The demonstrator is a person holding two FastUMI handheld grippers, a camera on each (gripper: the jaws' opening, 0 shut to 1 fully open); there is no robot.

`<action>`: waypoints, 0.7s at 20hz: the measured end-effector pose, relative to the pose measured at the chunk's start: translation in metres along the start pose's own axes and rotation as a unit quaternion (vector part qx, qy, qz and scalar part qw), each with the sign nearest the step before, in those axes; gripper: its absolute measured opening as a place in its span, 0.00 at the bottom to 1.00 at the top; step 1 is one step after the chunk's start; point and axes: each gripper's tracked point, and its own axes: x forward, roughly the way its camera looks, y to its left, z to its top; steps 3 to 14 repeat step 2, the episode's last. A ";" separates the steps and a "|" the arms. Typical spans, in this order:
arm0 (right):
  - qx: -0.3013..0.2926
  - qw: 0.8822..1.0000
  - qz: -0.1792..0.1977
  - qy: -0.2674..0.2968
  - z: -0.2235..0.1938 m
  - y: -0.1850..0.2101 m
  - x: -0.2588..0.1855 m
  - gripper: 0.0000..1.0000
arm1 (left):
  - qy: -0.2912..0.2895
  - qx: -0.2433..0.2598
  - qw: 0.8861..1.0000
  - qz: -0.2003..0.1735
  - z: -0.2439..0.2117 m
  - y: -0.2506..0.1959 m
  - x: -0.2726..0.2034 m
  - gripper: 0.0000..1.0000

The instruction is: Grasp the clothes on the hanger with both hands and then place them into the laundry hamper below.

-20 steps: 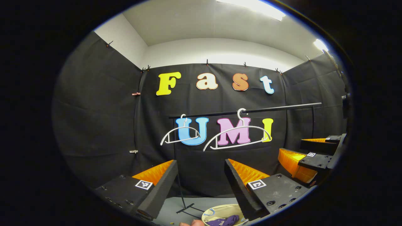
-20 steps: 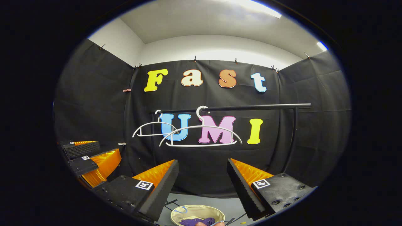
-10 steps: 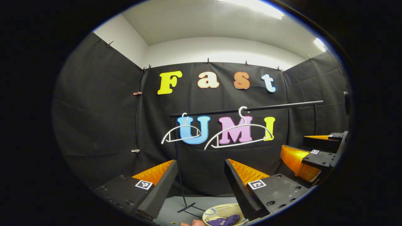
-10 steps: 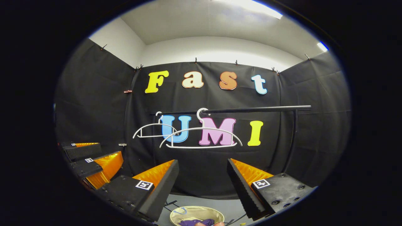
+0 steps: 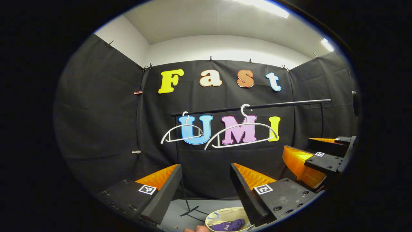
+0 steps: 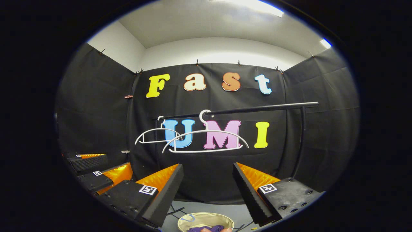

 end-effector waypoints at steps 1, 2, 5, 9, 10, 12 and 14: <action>-0.001 1.000 0.001 -0.001 0.000 0.000 0.001 0.99 | 0.000 0.003 1.000 -0.001 0.000 -0.001 0.000 0.94; -0.005 1.000 0.002 0.000 -0.001 0.002 0.003 0.99 | 0.000 0.006 1.000 -0.002 -0.002 -0.002 0.000 0.94; -0.005 1.000 0.002 0.000 -0.001 0.002 0.003 0.99 | 0.000 0.006 1.000 -0.002 -0.002 -0.002 0.000 0.94; -0.005 1.000 0.002 0.000 -0.001 0.002 0.003 0.99 | 0.000 0.006 1.000 -0.002 -0.002 -0.002 0.000 0.94; -0.005 1.000 0.002 0.000 -0.001 0.002 0.003 0.99 | 0.000 0.006 1.000 -0.002 -0.002 -0.002 0.000 0.94; -0.005 1.000 0.002 0.000 -0.001 0.002 0.003 0.99 | 0.000 0.006 1.000 -0.002 -0.002 -0.002 0.000 0.94; -0.005 1.000 0.002 0.000 -0.001 0.002 0.003 0.99 | 0.000 0.006 1.000 -0.002 -0.002 -0.002 0.000 0.94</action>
